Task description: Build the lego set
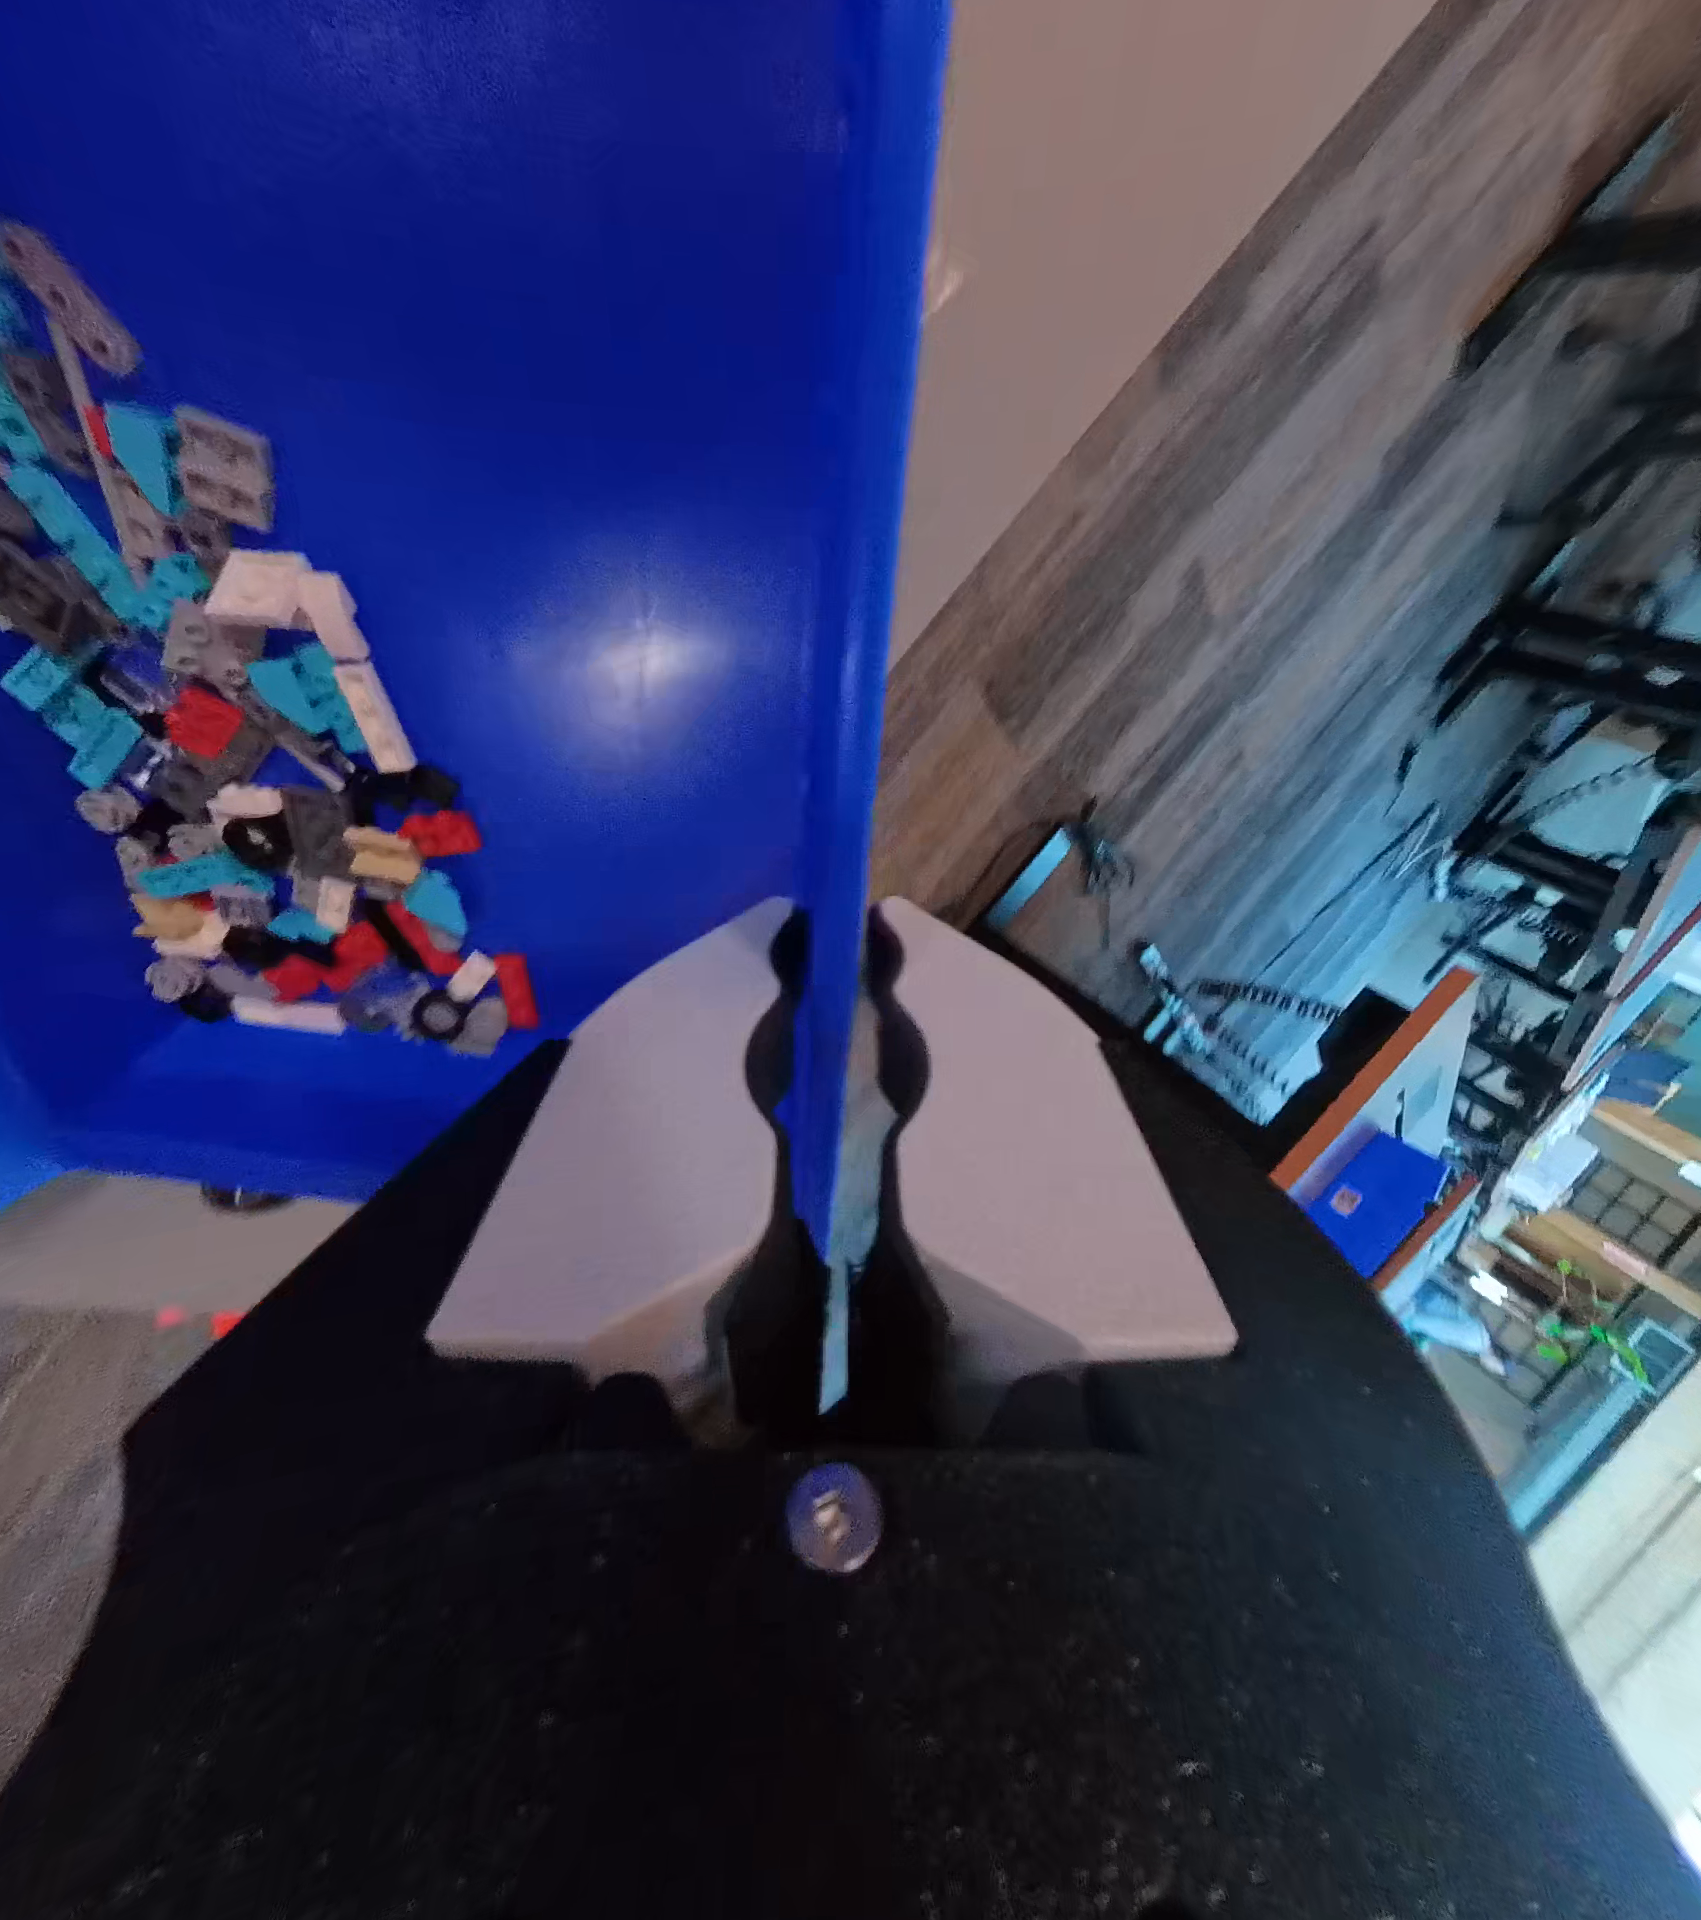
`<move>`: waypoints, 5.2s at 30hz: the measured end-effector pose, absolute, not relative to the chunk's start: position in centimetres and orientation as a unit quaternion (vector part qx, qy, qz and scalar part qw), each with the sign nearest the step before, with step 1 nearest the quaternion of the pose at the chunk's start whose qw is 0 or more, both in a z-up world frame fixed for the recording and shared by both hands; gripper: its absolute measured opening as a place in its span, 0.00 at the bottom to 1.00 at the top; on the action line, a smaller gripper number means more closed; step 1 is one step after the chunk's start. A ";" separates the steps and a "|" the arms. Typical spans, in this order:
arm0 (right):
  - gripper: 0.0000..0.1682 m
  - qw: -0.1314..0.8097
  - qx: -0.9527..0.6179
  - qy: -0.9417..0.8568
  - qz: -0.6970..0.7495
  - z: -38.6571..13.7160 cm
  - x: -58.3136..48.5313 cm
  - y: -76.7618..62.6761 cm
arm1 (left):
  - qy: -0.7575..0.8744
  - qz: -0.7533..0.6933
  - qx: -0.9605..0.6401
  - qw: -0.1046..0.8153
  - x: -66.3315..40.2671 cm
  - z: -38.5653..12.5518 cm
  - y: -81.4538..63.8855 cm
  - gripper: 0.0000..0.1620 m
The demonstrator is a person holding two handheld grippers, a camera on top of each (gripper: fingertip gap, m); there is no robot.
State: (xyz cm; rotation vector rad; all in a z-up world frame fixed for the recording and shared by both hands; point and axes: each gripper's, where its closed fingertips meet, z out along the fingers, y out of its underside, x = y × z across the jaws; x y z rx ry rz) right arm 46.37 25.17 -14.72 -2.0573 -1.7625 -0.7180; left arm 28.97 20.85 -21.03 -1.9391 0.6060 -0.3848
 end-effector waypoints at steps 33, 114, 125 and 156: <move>0.22 0.477 -0.831 -0.283 0.041 -12.8 48.8 19.6 | 0.173 -0.210 -0.831 0.486 25.7 -23.1 20.4 0.06; 0.26 0.316 -0.707 -0.571 0.272 -23.5 50.6 -0.2 | 0.313 -0.161 -0.862 0.366 26.5 -18.2 24.7 0.27; 0.15 0.324 -0.730 -0.552 0.239 -30.9 48.8 1.2 | 0.417 -0.335 -0.698 0.477 28.3 -14.8 5.0 0.22; 0.17 0.506 -0.700 -0.470 0.182 -18.4 50.2 10.2 | 0.512 -0.242 -0.678 0.468 44.7 -20.0 3.3 0.07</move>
